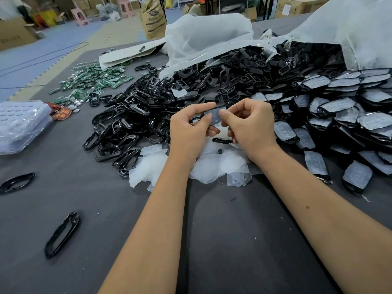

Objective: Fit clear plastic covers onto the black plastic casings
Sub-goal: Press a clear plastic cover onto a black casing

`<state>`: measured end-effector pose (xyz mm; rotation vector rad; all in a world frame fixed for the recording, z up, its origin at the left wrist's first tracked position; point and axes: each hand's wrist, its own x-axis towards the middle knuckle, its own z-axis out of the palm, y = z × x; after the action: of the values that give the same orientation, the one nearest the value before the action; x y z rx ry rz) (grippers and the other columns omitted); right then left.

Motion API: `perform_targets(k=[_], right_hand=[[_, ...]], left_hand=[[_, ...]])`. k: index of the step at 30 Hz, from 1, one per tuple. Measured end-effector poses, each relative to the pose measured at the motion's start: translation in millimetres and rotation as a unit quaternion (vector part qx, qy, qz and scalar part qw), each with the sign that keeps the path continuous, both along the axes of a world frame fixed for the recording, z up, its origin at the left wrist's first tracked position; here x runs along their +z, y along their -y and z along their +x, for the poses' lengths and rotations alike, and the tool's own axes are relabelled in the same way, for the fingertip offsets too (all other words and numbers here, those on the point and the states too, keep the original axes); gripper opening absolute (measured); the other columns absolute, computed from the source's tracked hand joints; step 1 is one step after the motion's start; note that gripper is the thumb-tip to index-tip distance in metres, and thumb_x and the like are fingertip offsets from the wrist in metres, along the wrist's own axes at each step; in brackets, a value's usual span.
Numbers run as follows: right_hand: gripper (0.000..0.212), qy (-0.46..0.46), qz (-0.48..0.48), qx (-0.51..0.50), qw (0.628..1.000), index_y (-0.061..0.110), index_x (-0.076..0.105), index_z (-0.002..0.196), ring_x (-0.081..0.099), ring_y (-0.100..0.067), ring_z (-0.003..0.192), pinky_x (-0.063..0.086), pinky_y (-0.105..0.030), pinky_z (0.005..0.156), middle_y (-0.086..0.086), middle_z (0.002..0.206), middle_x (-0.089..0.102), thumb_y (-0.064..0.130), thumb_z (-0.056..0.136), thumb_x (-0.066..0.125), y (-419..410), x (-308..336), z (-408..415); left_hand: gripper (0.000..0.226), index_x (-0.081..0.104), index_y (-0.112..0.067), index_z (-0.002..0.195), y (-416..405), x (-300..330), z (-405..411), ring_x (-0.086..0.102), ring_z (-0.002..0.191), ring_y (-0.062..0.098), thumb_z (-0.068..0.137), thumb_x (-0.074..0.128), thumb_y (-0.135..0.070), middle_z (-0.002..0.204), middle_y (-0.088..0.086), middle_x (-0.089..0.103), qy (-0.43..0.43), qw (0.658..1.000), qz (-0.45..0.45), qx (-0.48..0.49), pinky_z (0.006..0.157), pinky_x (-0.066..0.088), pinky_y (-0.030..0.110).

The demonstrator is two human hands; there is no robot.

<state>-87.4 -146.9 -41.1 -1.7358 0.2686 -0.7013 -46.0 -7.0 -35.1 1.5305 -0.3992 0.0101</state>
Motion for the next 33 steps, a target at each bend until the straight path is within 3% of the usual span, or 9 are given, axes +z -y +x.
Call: perform_targets(k=[20,28,33], right_hand=[[0.022,-0.009,-0.001,0.013,1.000,0.013,0.068,0.076,0.062,-0.016,0.043,0.045,-0.025,0.043,-0.001,0.065,0.074,0.025,0.085,0.084,0.2,-0.2,-0.3],[0.022,-0.019,0.131,0.075,0.988,0.011,0.065,0.088,0.051,-0.012,0.044,0.039,-0.022,0.038,0.002,0.062,0.064,0.016,0.085,0.086,4.5,6.2,-2.0],[0.019,-0.040,0.121,0.110,0.986,0.004,0.071,0.095,0.051,-0.006,0.044,0.039,-0.019,0.040,0.003,0.060,0.063,0.018,0.089,0.082,6.3,8.5,-2.9]], left_hand=[[0.023,0.079,-0.012,0.105,-0.7,0.1,0.3,0.067,0.057,0.017,0.094,0.065,0.003,0.098,0.010,0.077,-0.002,1.000,-0.009,0.002,0.061,0.058,0.025],[0.025,0.078,-0.011,0.108,-3.0,1.0,1.3,0.066,0.056,0.017,0.095,0.062,0.004,0.101,0.020,0.074,-0.018,0.999,-0.032,-0.010,0.063,0.058,0.025],[0.024,0.078,-0.011,0.106,-2.8,1.6,-0.7,0.065,0.056,0.017,0.095,0.064,0.004,0.097,0.014,0.075,-0.019,0.999,-0.036,-0.022,0.063,0.058,0.025]])
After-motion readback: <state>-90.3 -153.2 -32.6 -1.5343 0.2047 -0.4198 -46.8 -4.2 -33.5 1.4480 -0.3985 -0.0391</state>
